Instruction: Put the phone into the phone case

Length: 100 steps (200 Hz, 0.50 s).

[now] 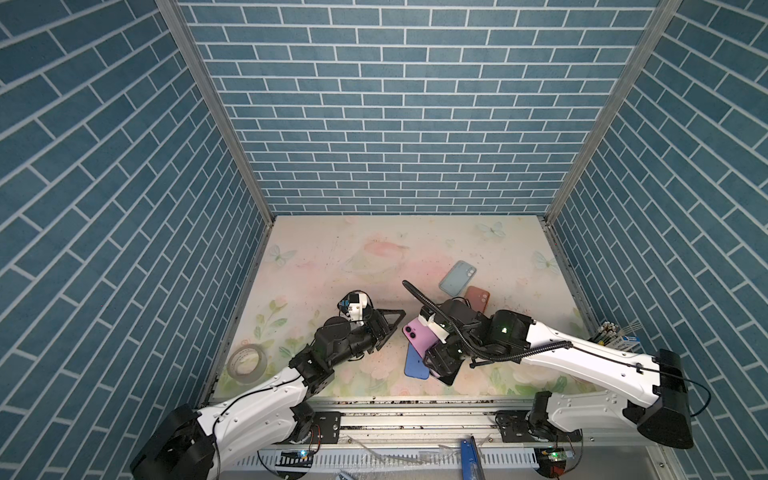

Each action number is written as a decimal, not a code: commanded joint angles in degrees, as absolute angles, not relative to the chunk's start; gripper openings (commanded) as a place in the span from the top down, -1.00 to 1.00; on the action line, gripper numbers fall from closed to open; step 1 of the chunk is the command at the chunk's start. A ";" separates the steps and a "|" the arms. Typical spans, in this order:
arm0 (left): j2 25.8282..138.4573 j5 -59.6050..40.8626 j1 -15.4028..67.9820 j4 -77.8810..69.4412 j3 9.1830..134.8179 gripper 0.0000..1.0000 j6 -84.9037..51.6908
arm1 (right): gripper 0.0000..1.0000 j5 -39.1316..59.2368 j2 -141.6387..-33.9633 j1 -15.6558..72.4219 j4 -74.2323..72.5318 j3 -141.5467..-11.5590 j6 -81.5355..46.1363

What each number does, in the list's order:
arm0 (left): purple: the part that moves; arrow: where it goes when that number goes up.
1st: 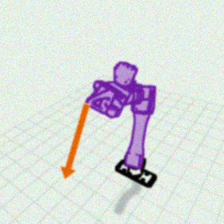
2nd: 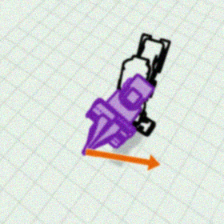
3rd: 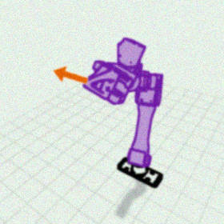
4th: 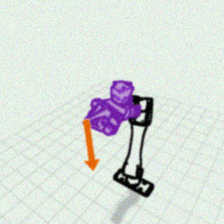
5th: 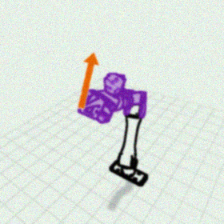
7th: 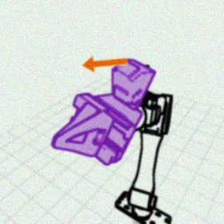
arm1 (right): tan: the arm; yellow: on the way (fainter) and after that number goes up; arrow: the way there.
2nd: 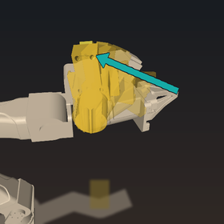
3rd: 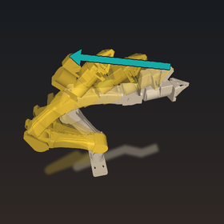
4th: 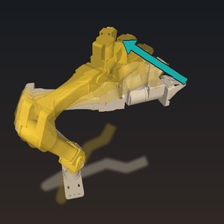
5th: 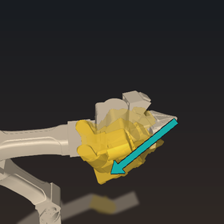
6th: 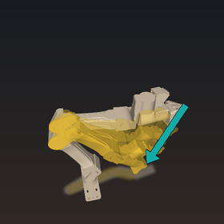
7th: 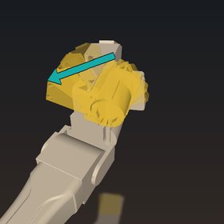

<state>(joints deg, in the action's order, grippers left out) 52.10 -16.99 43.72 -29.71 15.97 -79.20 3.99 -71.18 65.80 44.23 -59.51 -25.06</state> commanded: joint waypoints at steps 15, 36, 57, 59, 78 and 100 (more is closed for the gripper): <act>54.48 -17.08 46.02 -32.45 18.98 -0.58 -80.50 | -0.22 4.66 -72.01 65.57 42.10 -63.61 -24.35; 55.97 -17.01 46.96 -33.99 19.68 -0.35 -80.98 | -0.22 4.66 -73.08 65.49 42.10 -64.40 -24.00; 57.30 -17.02 47.70 -35.82 19.99 -0.15 -81.84 | -0.23 4.66 -73.97 65.40 42.01 -65.31 -23.66; 57.41 -17.00 47.72 -36.00 19.92 -0.12 -81.90 | -0.23 4.66 -74.06 65.39 42.01 -65.37 -23.65; 58.03 -16.80 47.90 -37.25 19.74 0.22 -82.28 | -0.23 4.66 -74.77 65.46 42.10 -66.17 -23.47; 57.71 -16.20 48.07 -37.52 19.30 0.73 -82.61 | -0.25 4.66 -74.97 65.35 42.43 -66.70 -23.33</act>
<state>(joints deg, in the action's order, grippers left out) 57.93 -16.75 47.64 -34.70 18.83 -82.56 4.36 -74.87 65.56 43.22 -64.10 -25.02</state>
